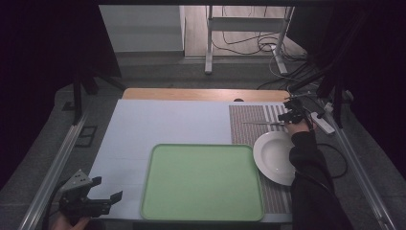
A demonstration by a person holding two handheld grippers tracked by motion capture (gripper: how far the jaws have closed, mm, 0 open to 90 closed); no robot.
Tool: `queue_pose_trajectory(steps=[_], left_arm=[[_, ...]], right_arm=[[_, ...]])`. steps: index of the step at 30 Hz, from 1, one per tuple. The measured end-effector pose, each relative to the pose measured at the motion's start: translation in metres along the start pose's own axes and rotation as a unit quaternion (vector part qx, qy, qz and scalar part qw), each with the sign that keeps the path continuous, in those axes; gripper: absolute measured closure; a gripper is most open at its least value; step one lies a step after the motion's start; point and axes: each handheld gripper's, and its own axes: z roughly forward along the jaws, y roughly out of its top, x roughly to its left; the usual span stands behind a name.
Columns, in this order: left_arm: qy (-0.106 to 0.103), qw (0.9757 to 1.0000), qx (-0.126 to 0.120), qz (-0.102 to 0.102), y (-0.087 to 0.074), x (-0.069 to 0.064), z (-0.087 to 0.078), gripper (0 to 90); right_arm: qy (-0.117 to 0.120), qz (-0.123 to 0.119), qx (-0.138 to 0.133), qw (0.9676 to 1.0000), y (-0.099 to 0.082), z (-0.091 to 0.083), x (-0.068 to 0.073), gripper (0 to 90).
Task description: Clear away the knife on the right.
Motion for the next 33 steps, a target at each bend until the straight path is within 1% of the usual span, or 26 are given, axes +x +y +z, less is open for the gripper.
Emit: queue_pose_trajectory(steps=[1, 3, 6, 7, 9, 10, 11, 13, 14, 18, 22, 26, 28, 32, 33], left_arm=[[0.0, 1.0, 0.0, 0.0, 0.0, 0.0, 0.0, 6.0], [0.0, 1.0, 0.0, 0.0, 0.0, 0.0, 0.0, 6.0], [0.0, 1.0, 0.0, 0.001, 0.0, 0.0, 0.0, 6.0], [0.0, 1.0, 0.0, 0.0, 0.0, 0.0, 0.0, 6.0], [0.0, 1.0, -0.001, 0.0, 0.0, 0.0, 0.0, 6.0], [-0.001, 1.0, -0.001, 0.001, 0.0, 0.0, 0.0, 6.0], [-0.001, 1.0, -0.001, 0.001, 0.0, 0.0, 0.0, 6.0], [0.0, 1.0, -0.001, 0.001, 0.0, 0.0, 0.0, 6.0], [-0.001, 1.0, -0.001, 0.001, 0.0, 0.0, 0.0, 6.0], [0.0, 1.0, -0.001, 0.001, 0.0, 0.0, 0.0, 6.0], [0.001, 1.0, 0.0, 0.002, 0.0, 0.0, 0.0, 6.0], [0.001, 1.0, 0.0, 0.002, 0.0, 0.0, 0.0, 6.0], [0.001, 1.0, 0.0, 0.002, 0.0, 0.0, 0.0, 6.0], [0.001, 1.0, -0.001, 0.002, 0.0, -0.001, 0.0, 6.1], [0.001, 1.0, -0.001, 0.002, 0.0, -0.001, 0.0, 6.0]], right_arm=[[-0.002, 0.001, -0.001, 1.0, 0.0, 0.001, -0.001, 90.0], [-0.007, 0.002, 0.004, 1.0, 0.0, 0.005, -0.004, 90.0], [-0.025, -0.003, 0.01, 0.9996, -0.001, 0.012, -0.006, 90.0], [-0.033, -0.004, 0.011, 0.9994, -0.002, 0.014, -0.007, 90.0], [-0.059, -0.008, 0.011, 0.9982, -0.003, 0.017, -0.008, 90.0], [-0.066, -0.008, 0.016, 0.9977, -0.004, 0.018, -0.01, 90.0], [-0.063, -0.002, 0.014, 0.9979, -0.005, 0.018, -0.011, 90.0], [-0.067, -0.001, 0.022, 0.9975, -0.006, 0.016, -0.013, 90.0], [-0.068, 0.005, 0.026, 0.9973, -0.006, 0.015, -0.013, 90.0], [-0.049, 0.015, 0.046, 0.9976, -0.009, 0.009, -0.016, 90.0], [-0.023, 0.026, 0.064, 0.9974, -0.015, 0.003, -0.017, 90.0], [-0.006, 0.031, 0.086, 0.9958, -0.019, -0.003, -0.015, 90.0], [0.0, 0.039, 0.092, 0.995, -0.021, -0.006, -0.014, 90.0], [0.002, 0.031, 0.101, 0.9944, -0.022, -0.008, -0.012, 90.0], [-0.003, 0.03, 0.098, 0.9948, -0.022, -0.008, -0.011, 89.5]])
